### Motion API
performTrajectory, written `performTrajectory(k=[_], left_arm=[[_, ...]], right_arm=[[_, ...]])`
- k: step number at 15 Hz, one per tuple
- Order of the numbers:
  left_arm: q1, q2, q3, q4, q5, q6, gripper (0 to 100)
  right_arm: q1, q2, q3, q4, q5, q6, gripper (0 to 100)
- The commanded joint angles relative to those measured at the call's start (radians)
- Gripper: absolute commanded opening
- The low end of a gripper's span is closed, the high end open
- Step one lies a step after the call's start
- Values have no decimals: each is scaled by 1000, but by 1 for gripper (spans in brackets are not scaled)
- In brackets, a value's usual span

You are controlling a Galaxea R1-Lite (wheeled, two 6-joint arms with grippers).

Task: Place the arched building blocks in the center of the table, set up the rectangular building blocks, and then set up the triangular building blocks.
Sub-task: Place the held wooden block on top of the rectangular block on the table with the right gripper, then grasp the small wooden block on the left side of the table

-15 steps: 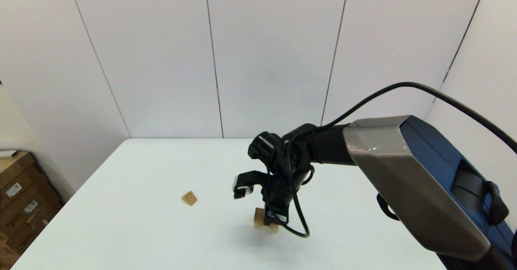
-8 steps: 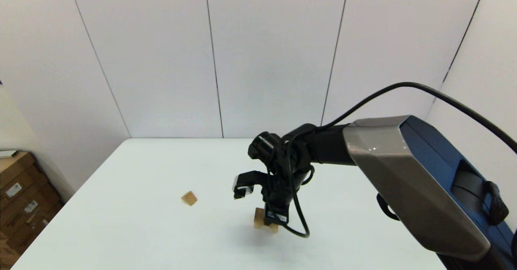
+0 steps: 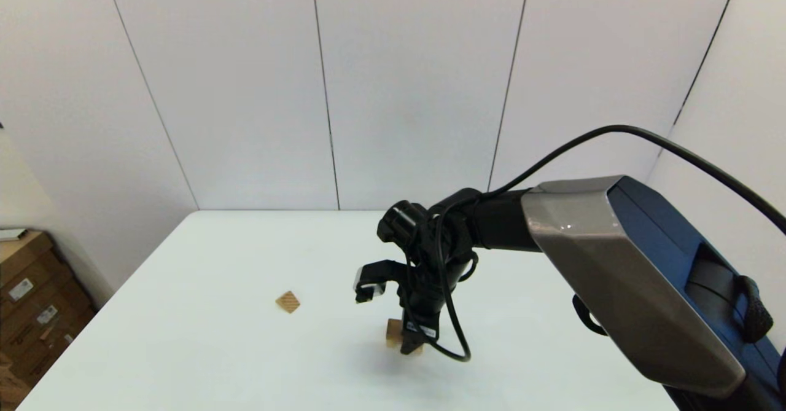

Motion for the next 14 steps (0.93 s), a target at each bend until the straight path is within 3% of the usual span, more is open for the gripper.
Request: performTrajectory(k=[1,6,11,14], left_arm=[[0,0,0,0,0,0,100],[0,0,0,0,0,0,100],[0,0,0,0,0,0,100],[0,0,0,0,0,0,100]], right_arm=[[-1,-22,0,-30,3,5,100],[-16,-249,92,-27,11,33,100],[-22,-672,383,-28,2,191,100],[-79,-917,629,-38,-77,246,100]])
